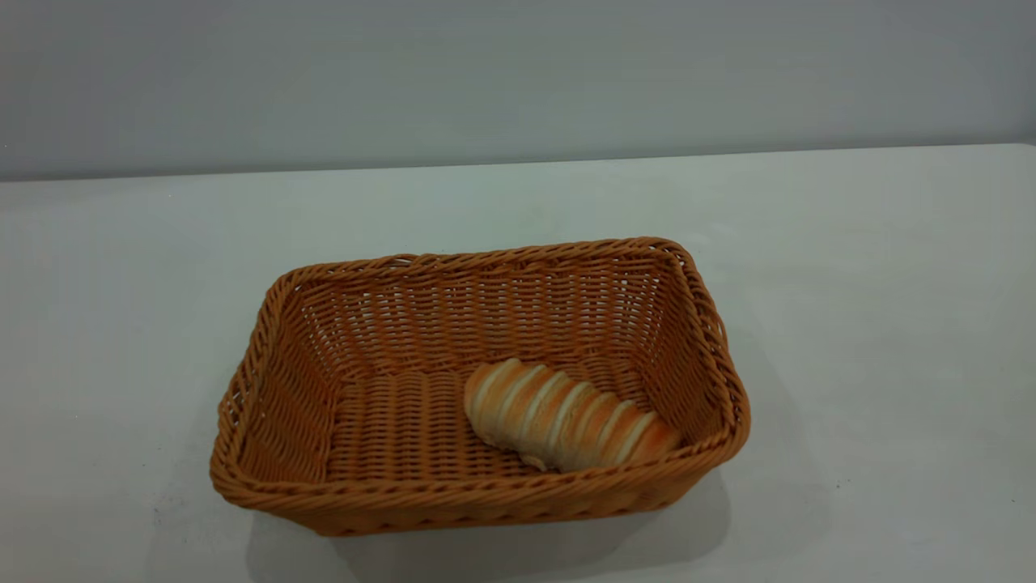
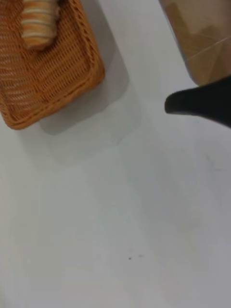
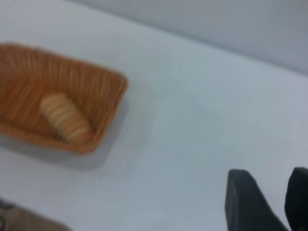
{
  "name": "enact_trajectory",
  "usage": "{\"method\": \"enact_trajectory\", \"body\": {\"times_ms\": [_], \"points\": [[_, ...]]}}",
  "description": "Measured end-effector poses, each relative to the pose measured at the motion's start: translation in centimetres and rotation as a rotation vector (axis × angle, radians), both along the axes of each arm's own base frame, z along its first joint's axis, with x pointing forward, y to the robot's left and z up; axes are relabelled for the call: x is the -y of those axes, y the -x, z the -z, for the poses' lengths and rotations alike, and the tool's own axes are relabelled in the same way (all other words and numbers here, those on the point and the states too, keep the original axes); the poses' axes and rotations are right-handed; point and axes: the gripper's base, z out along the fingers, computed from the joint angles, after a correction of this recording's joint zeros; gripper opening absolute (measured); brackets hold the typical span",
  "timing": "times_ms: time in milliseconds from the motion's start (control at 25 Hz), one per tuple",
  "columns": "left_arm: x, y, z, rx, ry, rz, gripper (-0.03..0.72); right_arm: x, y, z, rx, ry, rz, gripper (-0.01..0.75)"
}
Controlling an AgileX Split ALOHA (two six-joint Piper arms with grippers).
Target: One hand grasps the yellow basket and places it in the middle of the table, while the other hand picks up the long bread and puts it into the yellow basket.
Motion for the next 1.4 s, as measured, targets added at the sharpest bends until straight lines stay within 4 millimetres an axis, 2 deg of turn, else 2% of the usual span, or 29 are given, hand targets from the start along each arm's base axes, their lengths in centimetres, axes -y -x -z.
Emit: {"method": "enact_trajectory", "body": {"times_ms": [200,280,400,920,1160,1400], "points": [[-0.1,0.4,1.2,-0.012,-0.002,-0.005,0.594,1.0,2.9,4.6,0.034,-0.039,-0.019,0.245],[-0.1,0.4,1.6,-0.020,0.000,-0.009,0.594,1.5,4.2,6.1,0.075,-0.062,-0.024,0.245],[-0.1,0.4,1.7,-0.014,0.004,-0.016,0.594,1.9,4.9,7.6,0.101,-0.074,-0.026,0.245],[-0.2,0.4,1.7,-0.015,0.005,-0.018,0.594,0.4,2.3,12.2,-0.033,-0.034,-0.044,0.245],[-0.2,0.4,1.7,-0.015,0.004,-0.018,0.594,0.1,1.8,13.1,-0.051,-0.033,-0.050,0.245],[-0.2,0.4,1.7,-0.015,0.004,-0.018,0.594,0.0,1.7,13.1,-0.046,-0.047,-0.052,0.245]]}}
